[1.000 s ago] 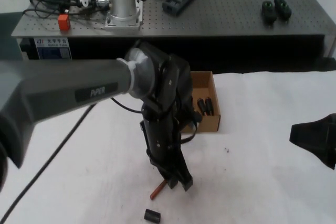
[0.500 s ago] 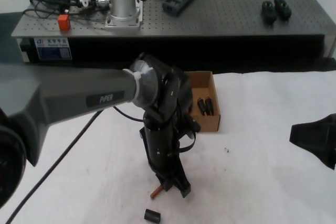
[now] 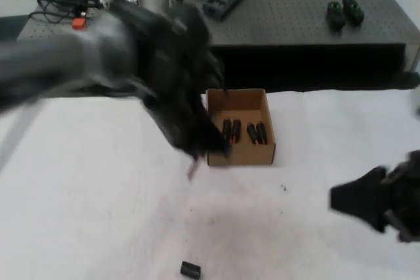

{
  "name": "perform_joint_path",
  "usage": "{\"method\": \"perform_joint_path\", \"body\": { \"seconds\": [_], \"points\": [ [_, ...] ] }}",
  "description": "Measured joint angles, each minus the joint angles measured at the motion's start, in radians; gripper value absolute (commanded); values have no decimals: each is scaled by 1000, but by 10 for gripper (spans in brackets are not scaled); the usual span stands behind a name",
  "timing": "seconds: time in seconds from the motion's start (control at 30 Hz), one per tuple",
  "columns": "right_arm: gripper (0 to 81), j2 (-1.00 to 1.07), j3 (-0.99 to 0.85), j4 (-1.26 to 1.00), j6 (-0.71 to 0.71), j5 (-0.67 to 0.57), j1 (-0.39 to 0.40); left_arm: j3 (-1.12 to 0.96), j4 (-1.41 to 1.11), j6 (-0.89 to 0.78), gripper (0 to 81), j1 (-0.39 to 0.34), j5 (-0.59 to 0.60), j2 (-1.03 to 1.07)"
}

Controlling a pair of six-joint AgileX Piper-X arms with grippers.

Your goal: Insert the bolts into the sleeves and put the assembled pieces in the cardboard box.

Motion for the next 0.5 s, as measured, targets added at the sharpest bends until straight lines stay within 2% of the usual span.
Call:
{"method": "perform_joint_path", "body": {
  "seconds": [0.07,0.1,0.13,0.2,0.33,0.5],
  "points": [
    [377,84,-18,0,-29,-1,72,88,-58,-52,7,50,-3,-125],
    [377,93,-18,0,-33,-1,80,138,-87,-72,7,73,-8,-189],
    [377,141,-35,0,-46,6,116,242,-126,-99,7,105,-9,-303],
    [377,262,-78,-1,-78,36,193,365,-158,-135,7,128,-9,-418],
    [377,502,-213,2,-167,121,350,459,-181,-164,7,166,-9,-636],
    [377,793,-433,56,-277,220,475,550,-202,-198,7,211,-9,-868]
  ]
}}
